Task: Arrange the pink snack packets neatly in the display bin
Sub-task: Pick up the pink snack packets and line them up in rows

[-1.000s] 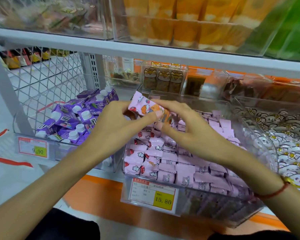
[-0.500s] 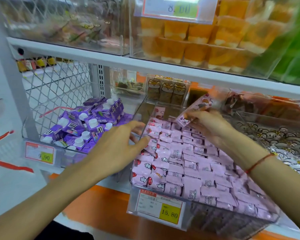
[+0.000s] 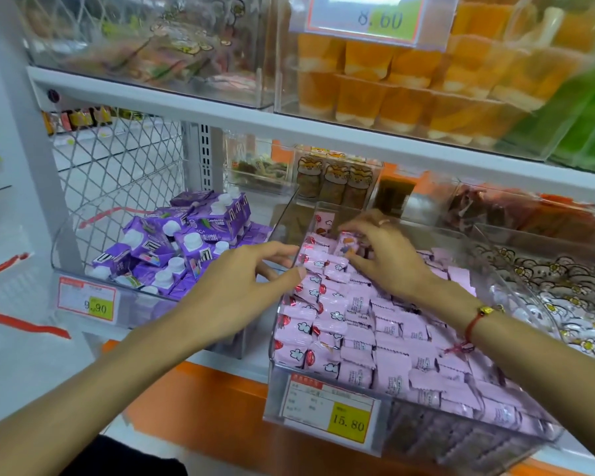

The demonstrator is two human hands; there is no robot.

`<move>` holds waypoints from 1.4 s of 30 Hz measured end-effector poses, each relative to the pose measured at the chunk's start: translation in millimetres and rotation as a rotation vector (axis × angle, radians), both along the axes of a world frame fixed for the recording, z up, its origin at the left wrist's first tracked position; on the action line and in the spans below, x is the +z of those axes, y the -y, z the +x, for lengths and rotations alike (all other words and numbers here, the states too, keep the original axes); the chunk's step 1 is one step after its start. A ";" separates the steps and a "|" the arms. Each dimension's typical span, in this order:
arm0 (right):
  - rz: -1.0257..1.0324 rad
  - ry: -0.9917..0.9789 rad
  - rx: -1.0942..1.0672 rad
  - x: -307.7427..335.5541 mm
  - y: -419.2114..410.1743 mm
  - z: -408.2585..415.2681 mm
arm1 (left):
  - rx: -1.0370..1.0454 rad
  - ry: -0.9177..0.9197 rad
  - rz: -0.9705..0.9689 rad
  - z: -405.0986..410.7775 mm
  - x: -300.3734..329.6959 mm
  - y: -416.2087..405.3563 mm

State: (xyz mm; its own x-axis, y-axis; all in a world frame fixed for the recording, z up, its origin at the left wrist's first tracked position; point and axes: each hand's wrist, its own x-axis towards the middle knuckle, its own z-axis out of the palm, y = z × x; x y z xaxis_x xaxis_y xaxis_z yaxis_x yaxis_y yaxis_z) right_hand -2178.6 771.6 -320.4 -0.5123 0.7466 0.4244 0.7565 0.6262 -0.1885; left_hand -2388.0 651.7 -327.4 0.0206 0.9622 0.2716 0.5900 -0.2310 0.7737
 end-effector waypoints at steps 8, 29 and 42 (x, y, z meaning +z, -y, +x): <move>-0.216 0.070 0.019 -6.5 -1.4 -6.4 | 0.034 -0.008 -0.005 1.5 -1.7 -4.6; -0.454 -0.293 -0.172 9.7 -36.3 -13.6 | 0.070 -0.009 0.076 5.1 -3.1 -5.7; -0.117 -1.170 -0.186 41.1 22.3 -6.2 | 0.122 -0.038 0.070 9.3 3.4 -5.6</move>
State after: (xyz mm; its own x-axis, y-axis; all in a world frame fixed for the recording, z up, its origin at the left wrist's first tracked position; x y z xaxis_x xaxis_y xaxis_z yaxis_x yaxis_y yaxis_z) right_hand -2184.8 749.3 -279.4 0.2611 0.8338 0.4864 0.1641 0.4582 -0.8735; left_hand -2378.7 657.2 -323.9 -0.0839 0.9369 0.3393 0.6452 -0.2084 0.7351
